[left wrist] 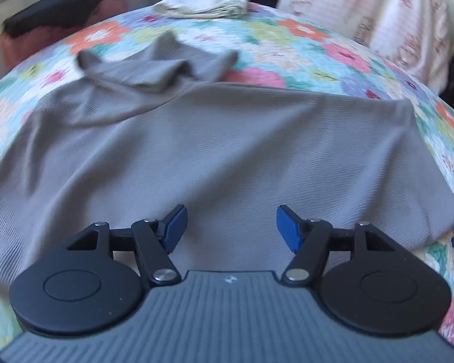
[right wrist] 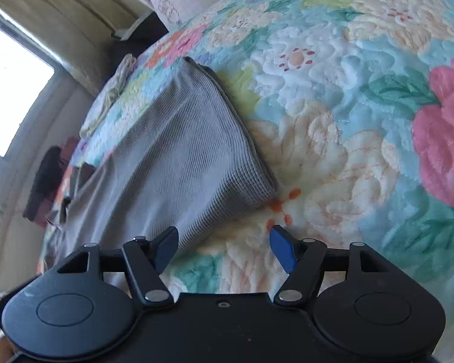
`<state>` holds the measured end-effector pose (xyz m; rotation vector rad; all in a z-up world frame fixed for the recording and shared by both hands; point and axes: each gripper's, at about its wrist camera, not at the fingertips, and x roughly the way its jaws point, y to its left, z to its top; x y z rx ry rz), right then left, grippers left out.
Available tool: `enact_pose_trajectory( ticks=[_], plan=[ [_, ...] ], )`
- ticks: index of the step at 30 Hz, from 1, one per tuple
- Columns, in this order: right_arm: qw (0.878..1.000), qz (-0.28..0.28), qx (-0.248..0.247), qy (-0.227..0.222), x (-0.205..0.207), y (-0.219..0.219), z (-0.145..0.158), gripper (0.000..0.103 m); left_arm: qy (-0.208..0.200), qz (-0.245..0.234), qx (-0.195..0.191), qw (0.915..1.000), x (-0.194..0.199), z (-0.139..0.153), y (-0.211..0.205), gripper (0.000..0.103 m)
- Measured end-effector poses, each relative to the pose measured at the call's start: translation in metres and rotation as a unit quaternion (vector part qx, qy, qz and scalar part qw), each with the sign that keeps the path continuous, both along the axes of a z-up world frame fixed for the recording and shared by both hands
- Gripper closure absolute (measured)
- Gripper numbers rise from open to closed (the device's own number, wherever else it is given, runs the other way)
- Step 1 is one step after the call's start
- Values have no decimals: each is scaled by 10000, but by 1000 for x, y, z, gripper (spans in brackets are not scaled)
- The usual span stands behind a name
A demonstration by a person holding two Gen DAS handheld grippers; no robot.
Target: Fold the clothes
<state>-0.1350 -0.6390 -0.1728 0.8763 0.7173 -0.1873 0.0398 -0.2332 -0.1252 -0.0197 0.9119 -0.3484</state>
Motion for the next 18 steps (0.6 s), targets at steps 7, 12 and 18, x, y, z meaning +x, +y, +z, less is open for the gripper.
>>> enact_pose_trajectory(
  ticks=[7,12,18],
  plan=[
    [9932,-709,45,-921,43,-9,-8,90,95,455,-56,9989,-10,-3,33,38],
    [9595,-518,-2570,-1035,26,18,58,91,19,500,93,9987,-23,8,47,37],
    [9789,-675,-1922,-141,12,-15,8,91,338,810,119,9961,-37,4,94,37]
  ],
)
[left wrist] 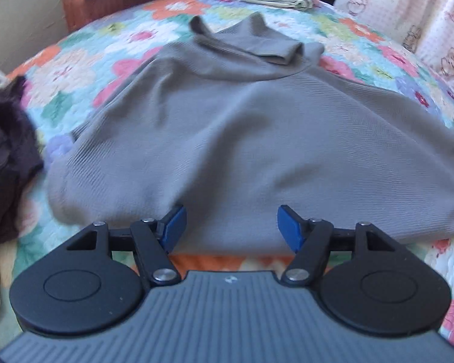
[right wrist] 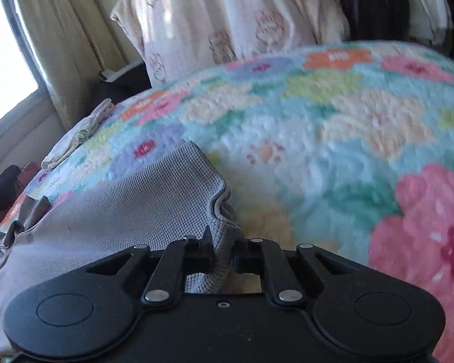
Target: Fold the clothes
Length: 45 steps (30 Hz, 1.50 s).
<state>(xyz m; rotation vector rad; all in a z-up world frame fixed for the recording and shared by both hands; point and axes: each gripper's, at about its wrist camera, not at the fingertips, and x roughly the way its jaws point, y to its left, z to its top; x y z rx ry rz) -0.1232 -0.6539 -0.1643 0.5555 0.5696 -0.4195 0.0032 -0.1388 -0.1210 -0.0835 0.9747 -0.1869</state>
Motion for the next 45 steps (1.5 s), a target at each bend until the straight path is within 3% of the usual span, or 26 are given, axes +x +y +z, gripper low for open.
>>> enact_pose_trajectory(
  ticks=[3,8,14,17,19,22,23,24,25,29,31,33,38,39,43,45],
  plan=[
    [9996,-148,247,-23,-2,-2,-17,89,85,448,-264,9986,-9,2,36,37],
    [9998,-137,66,108,6,5,-21,89,110,1345,-337,9903,-15,-1,94,37],
    [9998,-150,80,86,3,5,-23,89,401,1690,-1448,9741,-5,-23,122,37],
    [9998,-165,117,81,3,4,-23,89,164,1855,-1709,9675,-1,-31,123,35],
    [9998,-161,100,96,4,5,-23,89,-106,2011,-1824,9624,8,-38,124,29],
    [9998,-154,95,84,4,5,-24,89,-525,2103,-1718,9610,22,-42,122,32],
    [9998,-145,101,94,4,5,-23,89,-645,2084,-1622,9623,26,-41,121,58],
    [9998,-136,107,104,5,4,-23,89,-755,1994,-1528,9650,29,-34,120,92],
    [9998,-125,112,115,6,4,-22,88,-879,1875,-1496,9668,29,-24,119,94],
    [9997,225,-25,77,9,6,10,89,-1480,1396,-997,9740,22,29,108,94],
    [9978,558,-223,-278,0,11,41,90,-1559,1230,-861,9763,11,49,107,94],
    [9949,772,-560,-324,-8,16,64,90,-1365,1201,-740,9805,4,45,107,94],
    [9966,658,-469,165,-13,7,41,90,-544,1296,-478,9889,-6,-2,111,94],
    [9973,609,-352,195,-13,5,36,90,-546,1275,-426,9894,-9,-2,110,94],
    [9949,740,-675,-76,-22,16,58,90,-908,966,-212,9909,-24,27,106,94],
    [9937,733,-837,-130,-28,19,68,91,-732,830,-457,9928,-26,25,111,94]
  ],
)
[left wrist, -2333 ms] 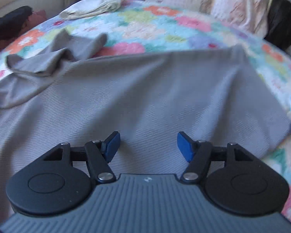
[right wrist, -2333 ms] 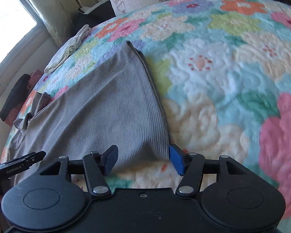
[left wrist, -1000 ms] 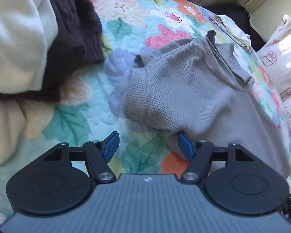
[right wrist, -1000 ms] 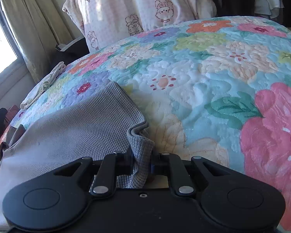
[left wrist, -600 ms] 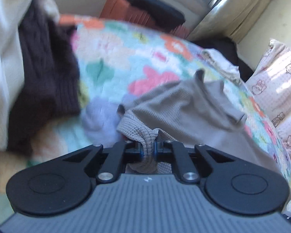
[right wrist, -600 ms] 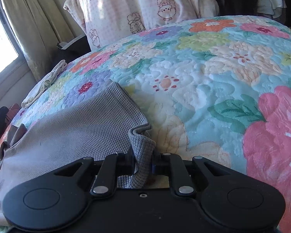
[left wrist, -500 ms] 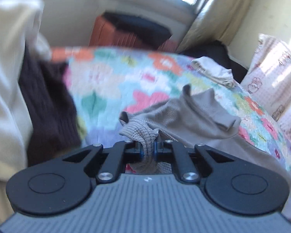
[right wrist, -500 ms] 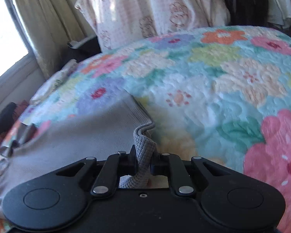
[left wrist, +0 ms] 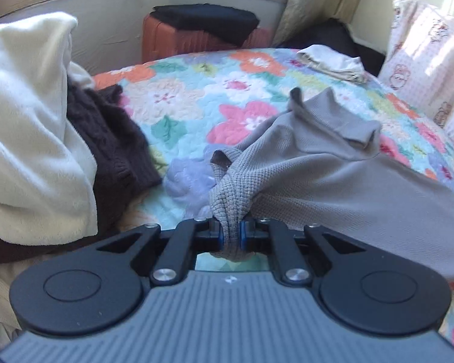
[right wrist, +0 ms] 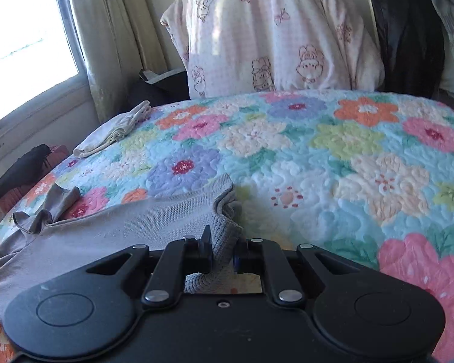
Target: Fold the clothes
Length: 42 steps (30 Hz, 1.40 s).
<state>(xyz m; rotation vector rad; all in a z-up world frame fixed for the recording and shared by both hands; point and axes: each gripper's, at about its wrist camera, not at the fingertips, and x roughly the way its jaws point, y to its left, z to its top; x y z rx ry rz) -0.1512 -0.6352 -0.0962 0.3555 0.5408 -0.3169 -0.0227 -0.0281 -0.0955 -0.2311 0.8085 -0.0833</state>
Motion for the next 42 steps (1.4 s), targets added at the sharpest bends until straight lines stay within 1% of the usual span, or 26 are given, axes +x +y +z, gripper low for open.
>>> enact_pose_trajectory(
  ticks=[2,4,7,8,11,12,14,16,18,20,22,23,24,25,26,27,28,29,32,33,34,36,38,40,41,42],
  plan=[
    [9995,-216,-202,108,-7,1,-3,91,275,-147,-272,9991,0,-10,5,93],
    [9969,-326,-546,469,-10,5,-18,91,520,-240,-182,9982,-1,-25,4,91],
    [9956,-303,-501,727,-8,1,-39,90,819,-393,5,9959,-2,-42,0,88],
    [9953,-301,-488,782,-7,0,-44,90,781,-463,180,9957,-2,-39,-3,85],
    [9955,-377,-534,693,-9,1,-35,90,644,-538,564,9949,-5,-26,-6,83],
    [9954,-429,-547,653,-12,3,-30,90,611,-545,601,9948,-7,-23,-5,82],
    [9950,-482,-642,597,-15,9,-21,90,617,-517,443,9958,-7,-24,0,82],
    [9905,-374,-1080,765,-13,21,-22,90,618,-541,401,9958,-8,-27,0,83],
    [9895,-359,-1057,920,-9,17,-33,90,573,-633,522,9950,-9,-26,-4,83],
    [9890,-448,-946,1043,-6,10,-43,88,475,-658,689,9943,-11,-19,-6,82],
    [9856,-711,-849,1280,-6,4,-46,88,414,-472,928,9937,-14,-10,-4,79],
    [9829,-894,-786,1404,-7,0,-46,80,383,-380,1047,9930,-15,-5,-4,76],
    [9851,-1062,-492,1261,-12,-4,-36,79,264,-297,1279,9910,-18,1,-6,71],
    [9861,-1220,-194,1108,-16,-7,-26,75,22,-253,1593,9869,-23,10,-11,69],
    [9888,-1239,142,819,-21,-8,-13,69,-206,-255,1760,9838,-27,19,-16,70],
    [9909,-1145,281,647,-20,-3,-1,66,-390,-273,1826,9820,-30,27,-20,68],
    [9925,-1047,411,481,-19,2,11,61,-505,-293,1772,9824,-31,33,-22,67],
    [9945,-872,396,417,-13,13,23,60,-535,-314,1576,9856,-30,38,-21,65],
    [9991,276,230,234,18,63,45,56,-410,-410,940,9939,-19,44,-18,64],
    [9974,672,180,168,28,79,52,55,-362,-497,715,9955,-13,45,-18,64],
    [9917,1268,222,41,40,97,57,55,-317,-654,509,9961,-5,45,-20,64],
    [9734,2286,106,101,75,137,67,54,-199,-939,265,9950,13,48,-28,64],
    [9479,3161,-345,195,107,182,76,54,-344,-1182,621,9905,24,58,-46,64],
    [9178,3851,-880,402,138,232,79,54,-663,-1532,929,9816,31,68,-64,57],
    [9052,4104,-987,496,150,251,78,53,-731,-1671,864,9794,36,68,-69,52],
    [8938,4329,-1049,518,158,269,75,52,-704,-1763,708,9793,43,66,-72,52]
  ],
)
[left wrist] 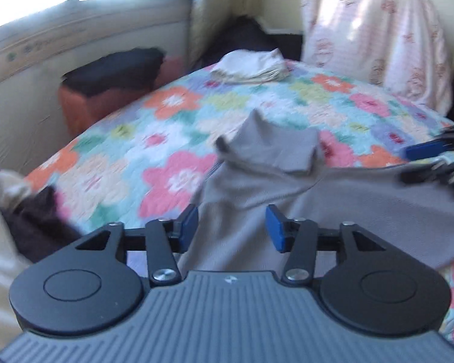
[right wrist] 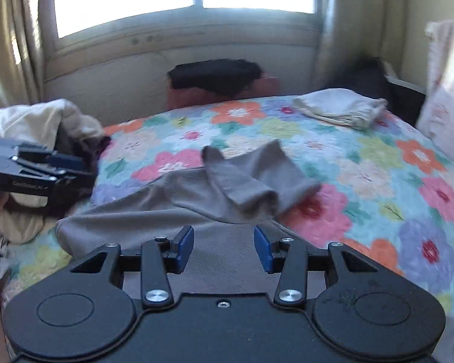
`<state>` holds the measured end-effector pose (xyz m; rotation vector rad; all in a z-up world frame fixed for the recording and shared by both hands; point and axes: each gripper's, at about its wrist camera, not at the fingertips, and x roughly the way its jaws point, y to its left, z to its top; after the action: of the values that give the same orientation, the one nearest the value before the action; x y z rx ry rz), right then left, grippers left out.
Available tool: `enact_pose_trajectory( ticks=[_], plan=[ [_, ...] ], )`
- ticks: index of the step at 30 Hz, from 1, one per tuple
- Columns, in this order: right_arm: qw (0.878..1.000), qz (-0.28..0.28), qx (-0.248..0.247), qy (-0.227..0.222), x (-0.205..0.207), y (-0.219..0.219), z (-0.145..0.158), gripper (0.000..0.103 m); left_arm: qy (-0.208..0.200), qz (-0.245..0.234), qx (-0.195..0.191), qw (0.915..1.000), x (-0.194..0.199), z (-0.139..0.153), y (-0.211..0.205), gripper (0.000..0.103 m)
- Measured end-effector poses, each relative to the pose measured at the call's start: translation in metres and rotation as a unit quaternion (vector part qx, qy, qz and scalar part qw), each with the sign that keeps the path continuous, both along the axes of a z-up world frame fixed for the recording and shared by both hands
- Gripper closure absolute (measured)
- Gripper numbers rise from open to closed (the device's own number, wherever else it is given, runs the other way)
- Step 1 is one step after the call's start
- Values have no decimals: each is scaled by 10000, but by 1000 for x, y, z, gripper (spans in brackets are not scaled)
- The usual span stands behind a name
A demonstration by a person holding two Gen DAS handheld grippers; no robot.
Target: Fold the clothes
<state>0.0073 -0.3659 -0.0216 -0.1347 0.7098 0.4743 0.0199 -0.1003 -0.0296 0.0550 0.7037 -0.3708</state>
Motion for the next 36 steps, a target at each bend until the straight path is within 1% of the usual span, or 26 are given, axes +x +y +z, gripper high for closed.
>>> enact_pose_trajectory(
  ticks=[2,5,7,8,9,10,12,13,15,18,20,21,22,23,24,25,26,28,30,32,33,36],
  plan=[
    [9991,277,-272,-142,15,30,-12,45,213,-82,-204,9995,19,-11,-3,52],
    [9933,265,-1018,-483,41,56,-39,45,562,-135,-424,9974,51,-32,-6,54],
    [9863,353,-1485,-619,58,61,-55,45,726,-227,-371,9964,71,-46,-9,54],
    [9822,443,-1704,-655,66,62,-62,45,812,-287,-335,9957,81,-52,-11,57],
    [9775,533,-1921,-690,73,63,-69,45,867,-342,-267,9953,87,-58,-13,68],
    [9724,630,-2130,-719,81,64,-76,45,884,-392,-158,9952,91,-63,-17,72],
    [9639,1101,-2352,-589,87,66,-89,48,918,-491,61,9945,97,-73,-24,73],
    [9590,1111,-2516,-687,88,69,-95,49,935,-541,170,9940,101,-78,-28,73],
    [9512,890,-2800,-948,93,74,-103,48,967,-545,342,9932,108,-86,-31,73],
    [9490,752,-2867,-1076,112,74,-111,48,992,-266,278,9943,113,-90,-15,73],
    [9477,803,-2877,-1128,122,74,-113,50,963,-134,213,9950,104,-90,-4,73],
    [9532,794,-2717,-1064,126,72,-111,54,942,-64,171,9954,99,-90,3,72],
    [9584,785,-2556,-1001,131,69,-110,74,939,-27,129,9955,94,-91,8,72],
    [9633,776,-2394,-937,136,66,-108,90,958,-50,109,9953,90,-93,13,72],
    [9678,759,-2236,-876,141,63,-106,94,979,-84,115,9951,89,-94,16,72],
    [9708,616,-2147,-879,146,58,-104,96,996,-102,127,9949,89,-96,19,72],
    [9738,464,-2047,-875,151,53,-102,96,1019,-98,93,9947,90,-97,22,72],
    [9863,-97,-1520,-633,169,31,-95,97,1069,-56,-46,9942,93,-98,25,72],
    [9917,-677,-1025,-384,187,8,-91,97,1112,-19,-168,9937,96,-98,27,72],
    [9903,-1265,-564,-124,205,-16,-90,97,1099,-42,-108,9939,96,-99,25,72],
    [9881,-1477,-413,139,217,-25,-93,97,1081,-65,-43,9941,95,-99,23,72],
    [9745,-2056,36,900,248,-49,-103,97,1029,-133,150,9945,92,-101,18,72]
  ],
)
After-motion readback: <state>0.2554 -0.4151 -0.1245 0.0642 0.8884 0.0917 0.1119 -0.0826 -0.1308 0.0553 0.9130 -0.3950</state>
